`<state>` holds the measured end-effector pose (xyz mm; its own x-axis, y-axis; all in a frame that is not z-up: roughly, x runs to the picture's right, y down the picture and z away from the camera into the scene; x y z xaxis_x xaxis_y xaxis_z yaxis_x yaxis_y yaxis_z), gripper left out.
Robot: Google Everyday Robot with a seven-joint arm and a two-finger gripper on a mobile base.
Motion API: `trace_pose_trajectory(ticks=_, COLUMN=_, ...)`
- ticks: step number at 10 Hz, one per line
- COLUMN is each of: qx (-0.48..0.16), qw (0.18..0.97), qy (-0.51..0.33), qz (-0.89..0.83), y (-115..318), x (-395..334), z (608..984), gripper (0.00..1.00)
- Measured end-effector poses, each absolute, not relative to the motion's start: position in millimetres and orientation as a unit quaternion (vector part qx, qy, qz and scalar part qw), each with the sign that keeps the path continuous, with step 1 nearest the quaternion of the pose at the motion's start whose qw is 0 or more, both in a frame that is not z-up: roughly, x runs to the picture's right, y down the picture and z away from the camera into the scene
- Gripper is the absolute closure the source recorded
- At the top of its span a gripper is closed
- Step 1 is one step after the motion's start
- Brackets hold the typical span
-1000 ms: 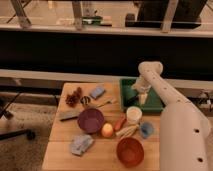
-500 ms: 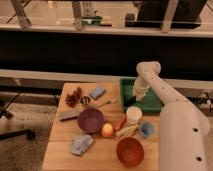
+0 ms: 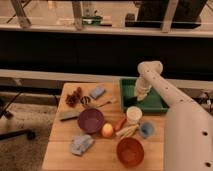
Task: Place brush in table surface
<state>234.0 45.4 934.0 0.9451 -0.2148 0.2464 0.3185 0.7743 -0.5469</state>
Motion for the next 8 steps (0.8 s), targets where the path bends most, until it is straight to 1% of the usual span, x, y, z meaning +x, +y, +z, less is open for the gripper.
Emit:
trace_pose_trajectory(ticks=5, qx=-0.284, qw=0.944, qy=-0.078, qz=-0.147, y=34, x=234, z=903, gripper=1.00)
trace_pose_trajectory(ticks=8, qx=-0.275, qw=0.947, qy=-0.072, qz=-0.149, y=29, x=238, z=892, gripper=1.00)
